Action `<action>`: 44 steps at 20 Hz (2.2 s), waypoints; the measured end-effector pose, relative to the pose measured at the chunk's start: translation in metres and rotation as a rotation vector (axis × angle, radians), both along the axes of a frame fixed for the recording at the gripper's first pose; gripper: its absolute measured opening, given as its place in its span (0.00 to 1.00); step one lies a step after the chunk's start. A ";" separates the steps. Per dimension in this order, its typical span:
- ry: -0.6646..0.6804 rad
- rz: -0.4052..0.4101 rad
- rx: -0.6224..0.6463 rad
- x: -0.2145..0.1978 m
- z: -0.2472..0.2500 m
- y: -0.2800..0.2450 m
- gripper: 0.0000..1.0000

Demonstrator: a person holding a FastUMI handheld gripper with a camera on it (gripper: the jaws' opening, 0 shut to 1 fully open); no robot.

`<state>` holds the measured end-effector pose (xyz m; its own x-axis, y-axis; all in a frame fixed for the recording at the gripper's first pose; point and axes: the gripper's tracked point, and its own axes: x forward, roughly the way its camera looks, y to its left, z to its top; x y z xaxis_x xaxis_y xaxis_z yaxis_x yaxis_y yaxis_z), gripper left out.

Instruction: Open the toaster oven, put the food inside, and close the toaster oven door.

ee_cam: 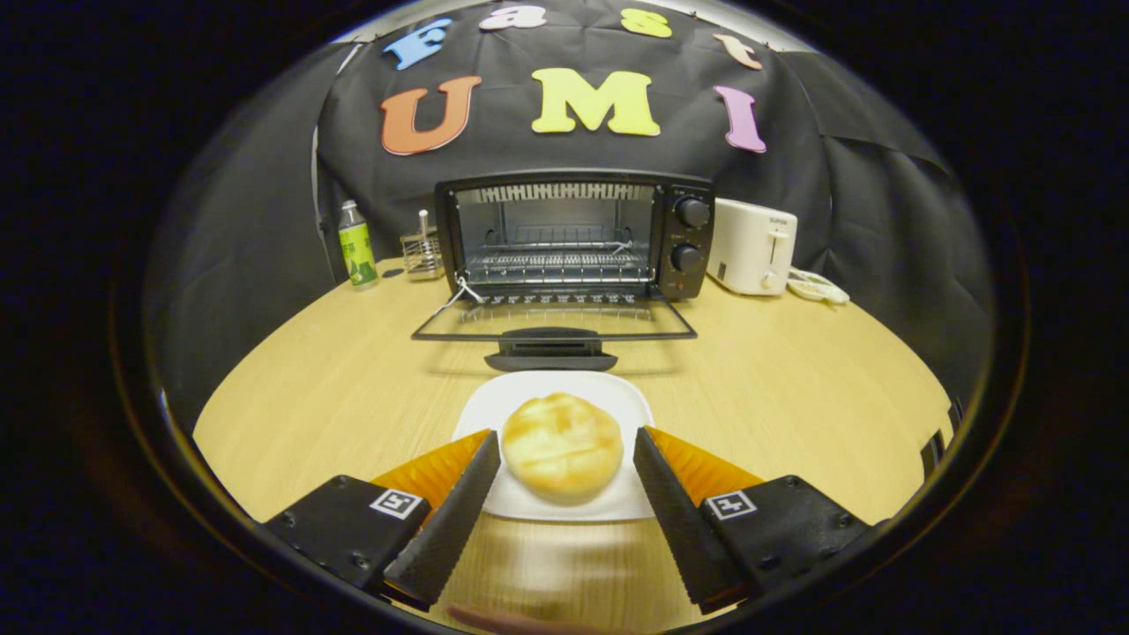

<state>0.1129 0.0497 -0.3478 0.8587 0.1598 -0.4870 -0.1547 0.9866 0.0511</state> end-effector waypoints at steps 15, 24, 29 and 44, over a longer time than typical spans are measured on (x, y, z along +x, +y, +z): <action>0.027 0.023 0.057 0.009 0.003 0.011 0.91; -0.137 0.043 0.243 0.005 0.070 0.012 0.89; -0.180 0.056 0.531 0.020 0.090 0.025 0.89; -0.215 0.044 0.708 0.195 0.111 0.063 0.89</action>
<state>0.3075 0.1131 -0.2371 0.9090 0.4097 -0.0760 -0.2719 0.7213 0.6370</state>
